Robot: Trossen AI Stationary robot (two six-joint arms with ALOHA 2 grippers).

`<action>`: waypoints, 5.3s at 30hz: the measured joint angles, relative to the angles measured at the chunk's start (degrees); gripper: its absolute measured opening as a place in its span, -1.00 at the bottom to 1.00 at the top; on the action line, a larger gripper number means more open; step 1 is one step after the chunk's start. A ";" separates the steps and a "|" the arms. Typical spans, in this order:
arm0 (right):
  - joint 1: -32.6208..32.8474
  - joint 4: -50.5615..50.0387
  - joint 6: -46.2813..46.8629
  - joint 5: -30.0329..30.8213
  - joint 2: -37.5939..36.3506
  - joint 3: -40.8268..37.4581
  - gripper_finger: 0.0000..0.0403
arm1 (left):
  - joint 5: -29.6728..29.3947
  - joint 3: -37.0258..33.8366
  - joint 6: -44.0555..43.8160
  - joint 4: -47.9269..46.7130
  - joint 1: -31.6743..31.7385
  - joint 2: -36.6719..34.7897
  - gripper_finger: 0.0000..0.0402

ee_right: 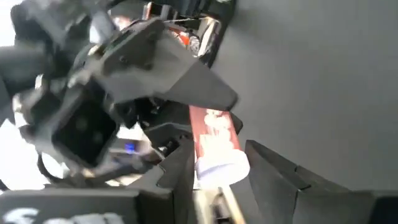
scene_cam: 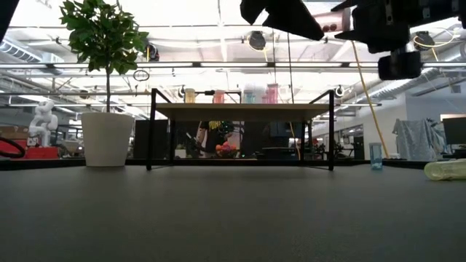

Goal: Pick and place medicine bottles onto shelf by color
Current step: Put the orange pill bottle on the shelf aligned with the other orange pill bottles

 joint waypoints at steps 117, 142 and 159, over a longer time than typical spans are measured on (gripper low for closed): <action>-22.40 -60.26 -73.42 -16.03 9.68 49.92 -0.43 | 31.14 0.02 -36.77 10.09 16.20 -7.41 0.18; -22.43 -58.04 -71.47 -19.17 11.63 49.92 -0.35 | 31.11 0.02 -36.70 9.92 15.13 -7.41 -0.48; -21.75 -52.30 -62.96 -9.08 -4.70 38.95 0.18 | 28.62 0.00 -37.28 21.14 16.75 -8.11 -0.43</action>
